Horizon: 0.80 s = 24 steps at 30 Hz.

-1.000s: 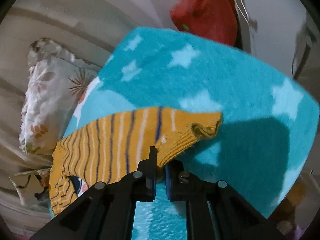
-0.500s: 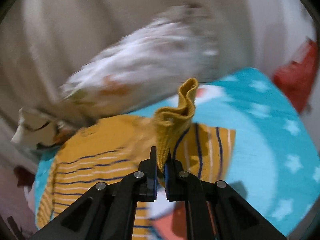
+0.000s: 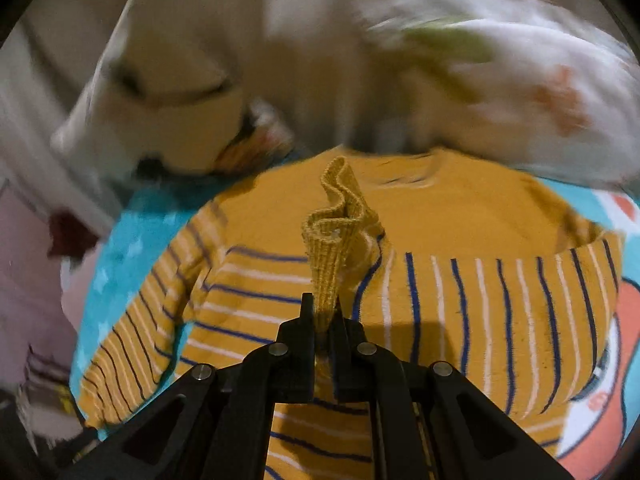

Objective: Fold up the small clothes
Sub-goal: 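Fold the held sleeve across the sweater body toward the collar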

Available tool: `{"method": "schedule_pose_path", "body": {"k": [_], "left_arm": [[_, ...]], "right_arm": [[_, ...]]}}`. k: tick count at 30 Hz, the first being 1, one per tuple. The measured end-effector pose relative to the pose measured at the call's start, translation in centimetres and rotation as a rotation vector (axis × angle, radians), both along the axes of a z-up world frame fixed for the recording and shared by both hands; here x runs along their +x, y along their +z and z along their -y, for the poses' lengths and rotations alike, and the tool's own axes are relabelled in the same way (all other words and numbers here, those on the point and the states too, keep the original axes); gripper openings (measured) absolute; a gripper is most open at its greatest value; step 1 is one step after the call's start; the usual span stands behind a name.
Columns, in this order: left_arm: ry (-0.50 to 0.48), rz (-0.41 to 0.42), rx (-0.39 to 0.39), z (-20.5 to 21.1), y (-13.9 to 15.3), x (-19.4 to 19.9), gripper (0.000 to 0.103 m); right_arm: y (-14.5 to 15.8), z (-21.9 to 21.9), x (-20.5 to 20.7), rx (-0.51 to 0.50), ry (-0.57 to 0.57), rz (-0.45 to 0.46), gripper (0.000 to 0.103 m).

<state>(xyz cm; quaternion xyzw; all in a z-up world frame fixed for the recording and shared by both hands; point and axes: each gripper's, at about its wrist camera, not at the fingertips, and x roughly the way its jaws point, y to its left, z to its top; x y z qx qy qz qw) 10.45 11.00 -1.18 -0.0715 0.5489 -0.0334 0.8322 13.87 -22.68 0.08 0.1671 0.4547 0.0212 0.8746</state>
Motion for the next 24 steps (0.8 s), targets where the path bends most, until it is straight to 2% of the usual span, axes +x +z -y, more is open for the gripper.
{"method": "schedule_pose_path", "body": {"k": [6, 11, 13, 17, 21, 24], "left_arm": [[0.016, -0.011, -0.011, -1.6, -0.7, 0.9, 0.082], [0.020, -0.022, -0.018, -2.3, -1.2, 1.5, 0.082], [0.018, -0.024, -0.018, -2.4, -1.3, 1.7, 0.082], [0.007, -0.030, -0.019, -2.4, -1.5, 1.9, 0.082], [-0.002, -0.038, -0.020, -2.3, -1.8, 2.1, 0.082], [-0.020, -0.038, -0.019, -1.6, -1.8, 2.3, 0.082]], "right_arm": [[-2.2, -6.3, 3.0, -0.079, 0.104, -0.060, 0.006], [-3.1, -7.9, 4.8, -0.116, 0.130, -0.083, 0.006], [-3.7, -8.1, 5.7, -0.101, 0.138, -0.102, 0.007], [-4.9, -9.4, 7.0, -0.050, 0.165, -0.140, 0.015], [-4.8, -9.9, 6.5, 0.010, 0.197, -0.136, 0.037], [-3.9, -9.3, 5.4, 0.055, 0.187, -0.118, 0.040]]}}
